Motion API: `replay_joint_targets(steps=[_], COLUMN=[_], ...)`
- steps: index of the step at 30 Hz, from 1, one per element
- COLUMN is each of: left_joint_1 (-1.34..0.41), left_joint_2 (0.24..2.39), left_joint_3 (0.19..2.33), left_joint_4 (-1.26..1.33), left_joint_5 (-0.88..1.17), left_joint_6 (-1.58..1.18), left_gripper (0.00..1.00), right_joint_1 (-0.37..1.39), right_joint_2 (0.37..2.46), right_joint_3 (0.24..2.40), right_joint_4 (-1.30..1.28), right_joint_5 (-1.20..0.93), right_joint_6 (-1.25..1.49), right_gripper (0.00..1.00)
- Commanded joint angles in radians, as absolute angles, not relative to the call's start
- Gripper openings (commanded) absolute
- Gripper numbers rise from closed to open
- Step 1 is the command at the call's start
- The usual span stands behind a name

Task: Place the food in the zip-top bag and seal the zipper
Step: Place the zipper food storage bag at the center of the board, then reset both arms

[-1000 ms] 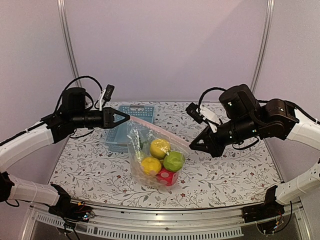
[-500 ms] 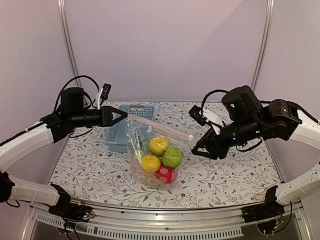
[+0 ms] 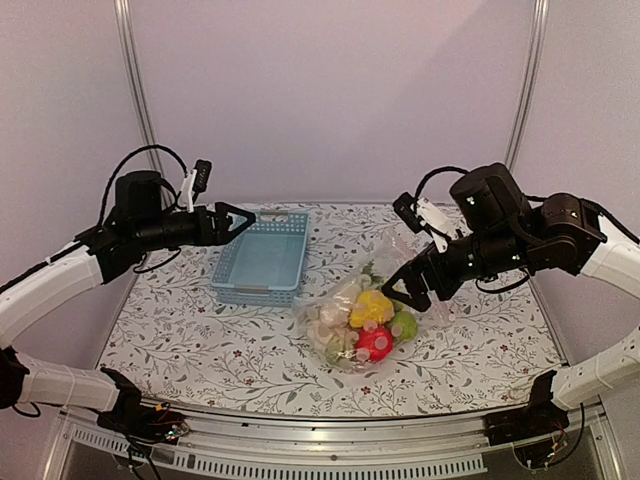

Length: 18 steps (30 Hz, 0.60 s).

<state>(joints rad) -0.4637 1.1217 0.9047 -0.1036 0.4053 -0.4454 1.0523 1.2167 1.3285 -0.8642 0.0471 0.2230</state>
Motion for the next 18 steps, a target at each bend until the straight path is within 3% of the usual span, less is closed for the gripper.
replay_joint_targets(steps=[1,18], left_joint_1=[-0.409,-0.003], left_joint_2=[1.117,1.062], left_joint_3=[0.927,0.784], left_joint_4=[-0.156,-0.122], left_joint_5=[0.292,0.153], left_joint_6=[-0.436,-0.435], left_gripper=[1.00,1.00], right_joint_1=[0.974,0.350], right_joint_2=[1.212,1.180], right_joint_3=[1.333,0.957], right_joint_4=[-0.833,-0.449], right_joint_5=[0.147,0.011], right_joint_6=[0.278,0.398], right_gripper=[0.99,0.99])
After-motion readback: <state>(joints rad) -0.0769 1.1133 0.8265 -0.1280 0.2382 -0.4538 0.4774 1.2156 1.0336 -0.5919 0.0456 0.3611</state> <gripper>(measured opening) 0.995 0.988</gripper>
